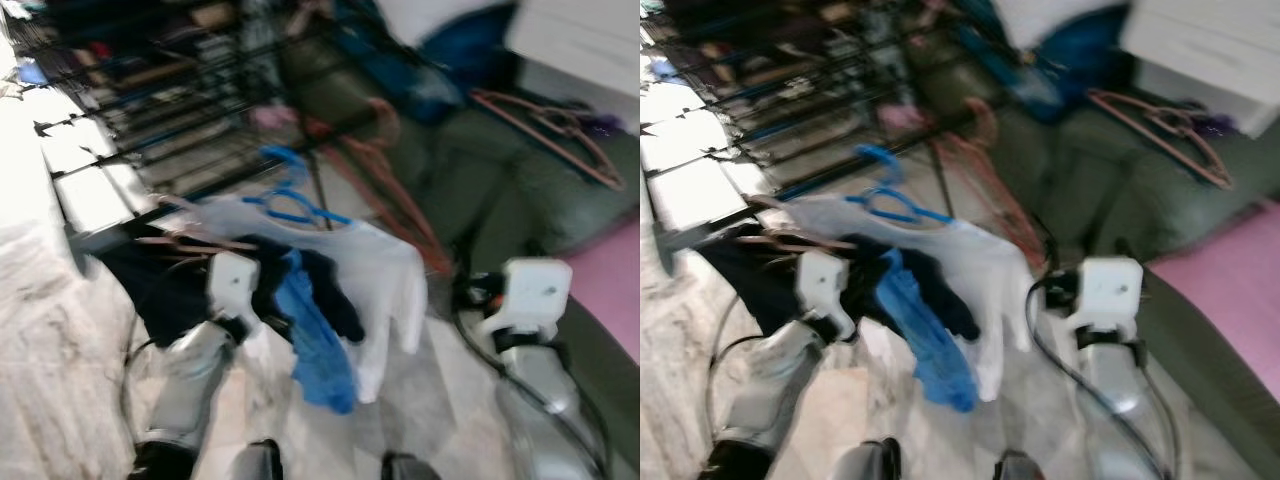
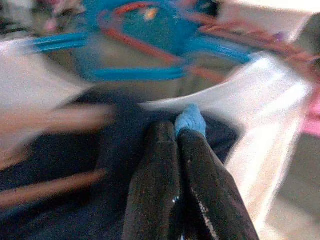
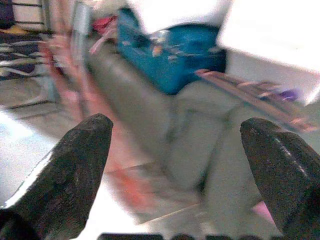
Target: Hang hanger
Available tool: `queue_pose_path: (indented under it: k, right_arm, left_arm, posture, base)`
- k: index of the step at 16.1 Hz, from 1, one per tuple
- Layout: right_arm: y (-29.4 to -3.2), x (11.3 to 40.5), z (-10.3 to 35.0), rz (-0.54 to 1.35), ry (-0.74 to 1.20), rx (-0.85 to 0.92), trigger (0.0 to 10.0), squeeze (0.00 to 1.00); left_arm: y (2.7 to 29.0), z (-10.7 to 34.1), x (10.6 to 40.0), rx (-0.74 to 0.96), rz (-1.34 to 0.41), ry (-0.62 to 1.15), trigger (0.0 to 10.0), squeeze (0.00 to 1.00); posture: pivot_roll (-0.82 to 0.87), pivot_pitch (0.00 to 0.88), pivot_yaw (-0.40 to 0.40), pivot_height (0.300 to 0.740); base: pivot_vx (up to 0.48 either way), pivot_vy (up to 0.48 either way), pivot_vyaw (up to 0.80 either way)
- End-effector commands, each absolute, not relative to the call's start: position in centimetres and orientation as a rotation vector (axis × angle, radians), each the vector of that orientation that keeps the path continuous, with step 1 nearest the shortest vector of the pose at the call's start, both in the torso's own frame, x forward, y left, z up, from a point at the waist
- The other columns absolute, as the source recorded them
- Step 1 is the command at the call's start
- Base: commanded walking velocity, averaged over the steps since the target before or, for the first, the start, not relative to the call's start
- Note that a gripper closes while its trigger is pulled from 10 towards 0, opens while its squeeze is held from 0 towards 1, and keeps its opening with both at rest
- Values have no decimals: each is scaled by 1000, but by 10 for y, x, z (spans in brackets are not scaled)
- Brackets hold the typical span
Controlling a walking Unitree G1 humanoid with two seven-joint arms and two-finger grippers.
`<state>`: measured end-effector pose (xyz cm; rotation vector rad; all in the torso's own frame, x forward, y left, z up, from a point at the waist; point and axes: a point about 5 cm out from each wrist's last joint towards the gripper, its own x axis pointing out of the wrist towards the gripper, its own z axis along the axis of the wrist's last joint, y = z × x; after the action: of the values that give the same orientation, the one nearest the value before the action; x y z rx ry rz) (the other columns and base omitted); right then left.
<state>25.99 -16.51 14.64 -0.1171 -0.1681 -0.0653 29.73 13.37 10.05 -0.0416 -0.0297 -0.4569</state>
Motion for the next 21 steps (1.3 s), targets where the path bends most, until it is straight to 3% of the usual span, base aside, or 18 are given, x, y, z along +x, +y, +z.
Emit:
queue_pose_path:
  k: [1, 9, 14, 21]
  right_arm:
    - [-171, 257, 145, -77, -160, -132, 10000, 0]
    - [-180, 268, 156, -64, -173, -190, 10000, 0]
    - [-225, 290, 168, -106, -129, -305, 10000, 0]
    - [-253, 322, 176, 55, -42, -326, 10000, 0]
  left_arm:
    - [133, 100, 296, -44, -448, -30, 10000, 0]
    - [131, 99, 296, -21, -462, -20, 10000, 0]
    - [116, 102, 290, -33, -656, 13, 10000, 0]
    - [119, 103, 287, -20, -685, 41, 10000, 0]
  posture:
    - [-57, 228, 57, 740]
    - [-48, 236, 62, 740]
    - [-41, 273, 79, 740]
    - [-11, 303, 96, 740]
  base:
    - [0, 0, 0]
    - [0, 0, 0]
    - [0, 0, 0]
    - [0, 0, 0]
